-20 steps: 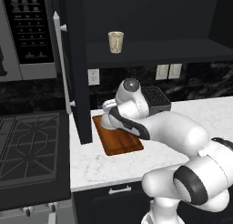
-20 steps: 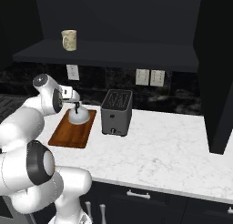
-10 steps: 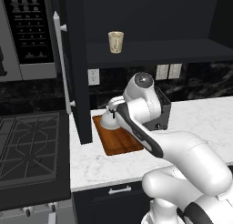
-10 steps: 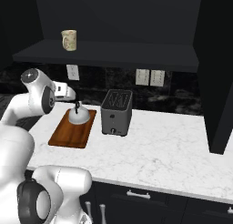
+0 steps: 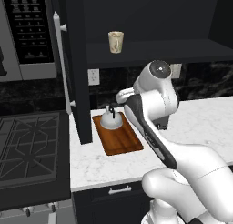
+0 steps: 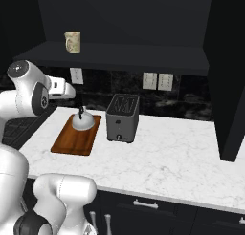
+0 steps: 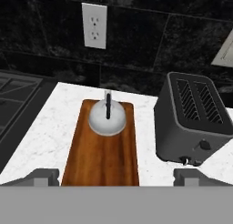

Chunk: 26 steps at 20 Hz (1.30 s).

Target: Pick the kettle from the counter and place it on the tray. Then pick the mug from the cabinet and place it on the tray. Then close the cabinet doors.

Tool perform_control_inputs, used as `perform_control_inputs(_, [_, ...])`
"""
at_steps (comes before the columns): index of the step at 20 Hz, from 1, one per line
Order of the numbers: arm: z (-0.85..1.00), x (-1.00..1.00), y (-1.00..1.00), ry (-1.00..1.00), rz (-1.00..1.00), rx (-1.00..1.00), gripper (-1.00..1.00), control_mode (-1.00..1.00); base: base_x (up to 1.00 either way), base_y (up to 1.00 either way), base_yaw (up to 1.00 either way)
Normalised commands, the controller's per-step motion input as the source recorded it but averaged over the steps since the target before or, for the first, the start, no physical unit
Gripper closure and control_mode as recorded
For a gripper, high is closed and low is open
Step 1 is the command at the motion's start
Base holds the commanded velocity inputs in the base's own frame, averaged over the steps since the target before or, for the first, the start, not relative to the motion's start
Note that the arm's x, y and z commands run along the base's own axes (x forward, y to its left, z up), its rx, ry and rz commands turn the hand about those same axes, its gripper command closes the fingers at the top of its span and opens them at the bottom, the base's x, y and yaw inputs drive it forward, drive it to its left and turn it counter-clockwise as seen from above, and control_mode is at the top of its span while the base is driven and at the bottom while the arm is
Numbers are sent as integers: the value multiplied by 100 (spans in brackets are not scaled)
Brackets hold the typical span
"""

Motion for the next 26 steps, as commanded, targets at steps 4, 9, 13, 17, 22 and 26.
perform_control_inputs(4, [47, -43, -10, -6, 0, 0, -100, -100, 0, 0, 0])
perform_control_inputs(9, [56, 0, -1, -18, 0, 0, -100, -100, 0, 0, 0])
perform_control_inputs(13, [66, 8, 0, -25, -2, 0, -100, -100, 0, 0, 0])
perform_control_inputs(17, [57, 26, 0, -9, -1, 2, -100, -100, 0, 0, 0])
perform_control_inputs(22, [52, 29, 1, -1, 0, 6, -100, -100, 0, 0, 0])
perform_control_inputs(26, [45, 46, 0, 3, 0, 8, -100, -100, 0, 0, 0])
